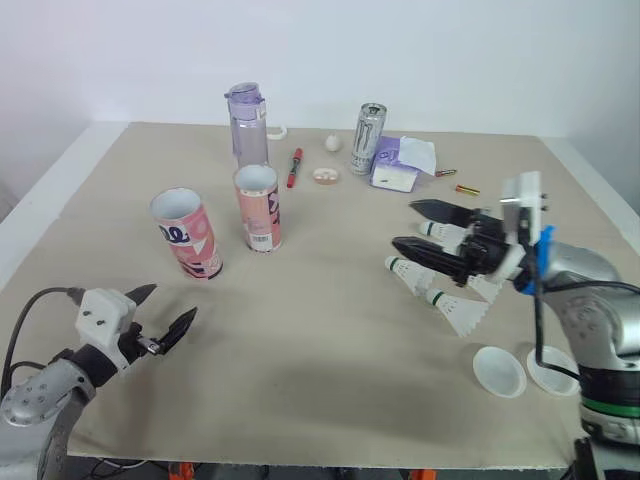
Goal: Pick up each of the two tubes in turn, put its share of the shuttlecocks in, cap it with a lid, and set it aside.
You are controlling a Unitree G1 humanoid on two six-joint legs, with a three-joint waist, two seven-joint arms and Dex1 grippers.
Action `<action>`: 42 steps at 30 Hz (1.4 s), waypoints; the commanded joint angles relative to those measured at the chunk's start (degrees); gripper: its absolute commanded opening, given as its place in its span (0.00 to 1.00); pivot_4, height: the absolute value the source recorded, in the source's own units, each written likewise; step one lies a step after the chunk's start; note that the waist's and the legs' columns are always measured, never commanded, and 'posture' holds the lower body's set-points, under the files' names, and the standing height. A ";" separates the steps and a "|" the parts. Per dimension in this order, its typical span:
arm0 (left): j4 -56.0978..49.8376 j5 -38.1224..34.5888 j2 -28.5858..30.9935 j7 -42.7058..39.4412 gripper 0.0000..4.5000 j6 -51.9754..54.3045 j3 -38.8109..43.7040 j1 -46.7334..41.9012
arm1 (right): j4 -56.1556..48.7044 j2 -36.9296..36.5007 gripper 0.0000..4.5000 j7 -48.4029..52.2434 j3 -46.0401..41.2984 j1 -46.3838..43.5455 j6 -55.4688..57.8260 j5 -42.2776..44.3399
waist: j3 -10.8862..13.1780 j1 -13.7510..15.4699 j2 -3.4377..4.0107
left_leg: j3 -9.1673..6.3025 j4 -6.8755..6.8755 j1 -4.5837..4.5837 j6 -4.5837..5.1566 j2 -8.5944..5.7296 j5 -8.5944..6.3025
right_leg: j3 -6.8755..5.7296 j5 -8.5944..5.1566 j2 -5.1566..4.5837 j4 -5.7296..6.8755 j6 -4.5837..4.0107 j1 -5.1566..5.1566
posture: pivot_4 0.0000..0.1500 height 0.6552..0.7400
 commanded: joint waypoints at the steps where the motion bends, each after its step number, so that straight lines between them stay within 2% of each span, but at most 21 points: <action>1: 1.56 1.00 -0.30 2.48 1.00 -0.97 -0.10 -3.91 | 8.30 4.77 0.99 6.47 8.11 -4.22 -7.18 -7.01 | -0.02 0.19 -0.08 | -0.04 0.01 0.00 0.00 0.04 0.00 | -0.05 0.00 0.06 0.01 -0.01 0.00 | 1.00 1.00; 3: 3.03 0.72 0.12 1.81 1.00 -1.19 -0.64 -5.29 | 10.37 5.70 0.99 8.55 10.43 -4.71 -9.62 -9.11 | -0.03 0.25 -0.07 | -0.03 0.01 -0.01 0.00 0.03 0.00 | -0.06 0.10 0.01 0.02 -0.23 0.00 | 1.00 1.00; 9: 8.70 1.53 1.55 -0.23 1.00 -1.64 -2.01 -9.22 | 14.06 8.42 0.99 11.60 13.87 -6.20 -13.83 -13.26 | -0.02 0.25 -0.09 | -0.02 0.05 -0.01 0.00 0.08 0.01 | -0.15 0.20 0.06 0.06 -0.20 -0.03 | 1.00 1.00; 18: 14.78 -0.31 0.47 0.29 1.00 0.26 -2.01 -15.91 | 14.90 10.18 0.99 11.40 13.90 -6.66 -15.45 -15.60 | -0.02 0.27 -0.09 | -0.04 0.03 -0.02 0.00 0.13 0.01 | -0.20 0.27 0.09 0.13 -0.14 -0.08 | 1.00 1.00; 31: 25.17 -0.87 0.78 -3.06 1.00 1.68 -3.89 -23.76 | 13.94 10.41 0.99 10.59 13.06 -6.57 -15.61 -16.91 | -0.02 0.28 -0.10 | -0.06 0.03 -0.03 0.00 0.17 0.01 | -0.23 0.28 0.16 0.17 -0.13 -0.09 | 1.00 1.00; 42: 35.41 2.35 1.19 -7.21 1.00 -3.73 -6.81 -29.82 | 12.19 9.26 0.99 10.23 12.45 -5.81 -14.67 -16.54 | -0.02 0.35 -0.10 | -0.08 0.03 -0.03 -0.01 0.16 0.01 | -0.22 0.29 0.18 0.17 -0.14 -0.08 | 1.00 1.00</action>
